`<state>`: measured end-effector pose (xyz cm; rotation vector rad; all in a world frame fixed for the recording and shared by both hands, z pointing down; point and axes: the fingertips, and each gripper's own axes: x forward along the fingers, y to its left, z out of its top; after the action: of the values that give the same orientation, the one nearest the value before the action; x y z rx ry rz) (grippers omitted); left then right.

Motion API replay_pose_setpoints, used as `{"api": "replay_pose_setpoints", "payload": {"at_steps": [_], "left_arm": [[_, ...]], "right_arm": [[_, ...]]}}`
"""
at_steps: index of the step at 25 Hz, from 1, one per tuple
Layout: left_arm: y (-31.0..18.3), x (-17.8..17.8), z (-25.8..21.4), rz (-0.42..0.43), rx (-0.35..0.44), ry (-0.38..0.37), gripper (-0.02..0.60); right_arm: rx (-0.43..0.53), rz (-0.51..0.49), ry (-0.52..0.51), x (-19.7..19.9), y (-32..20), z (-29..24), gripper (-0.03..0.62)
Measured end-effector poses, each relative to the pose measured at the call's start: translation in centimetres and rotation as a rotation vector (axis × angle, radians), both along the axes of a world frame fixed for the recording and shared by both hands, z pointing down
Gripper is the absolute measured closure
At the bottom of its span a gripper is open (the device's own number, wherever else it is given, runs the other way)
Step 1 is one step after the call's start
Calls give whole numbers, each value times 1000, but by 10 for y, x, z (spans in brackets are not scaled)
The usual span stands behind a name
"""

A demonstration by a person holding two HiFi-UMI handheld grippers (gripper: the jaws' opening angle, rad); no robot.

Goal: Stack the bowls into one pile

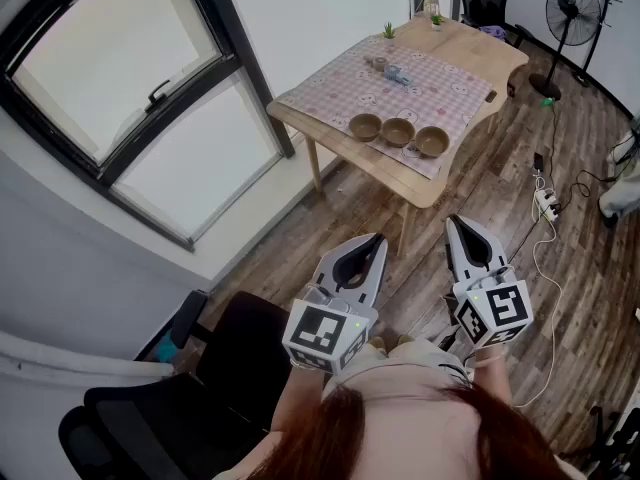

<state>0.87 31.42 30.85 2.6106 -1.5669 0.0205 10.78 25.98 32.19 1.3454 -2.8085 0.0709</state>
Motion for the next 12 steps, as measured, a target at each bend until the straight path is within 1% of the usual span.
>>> {"api": "replay_pose_setpoints", "payload": {"at_steps": [3,7,12], "left_arm": [[2,-7,2,1,-6,-3,569],[4,-12,8,6,-22,3,569],[1,-13,14,24,-41,-1,569]], "right_arm": [[5,9,-3,-5,1,-1,594],[10,16,-37,-7,1,1,594],[-25,27,-40,-9,-1,4,594]]}}
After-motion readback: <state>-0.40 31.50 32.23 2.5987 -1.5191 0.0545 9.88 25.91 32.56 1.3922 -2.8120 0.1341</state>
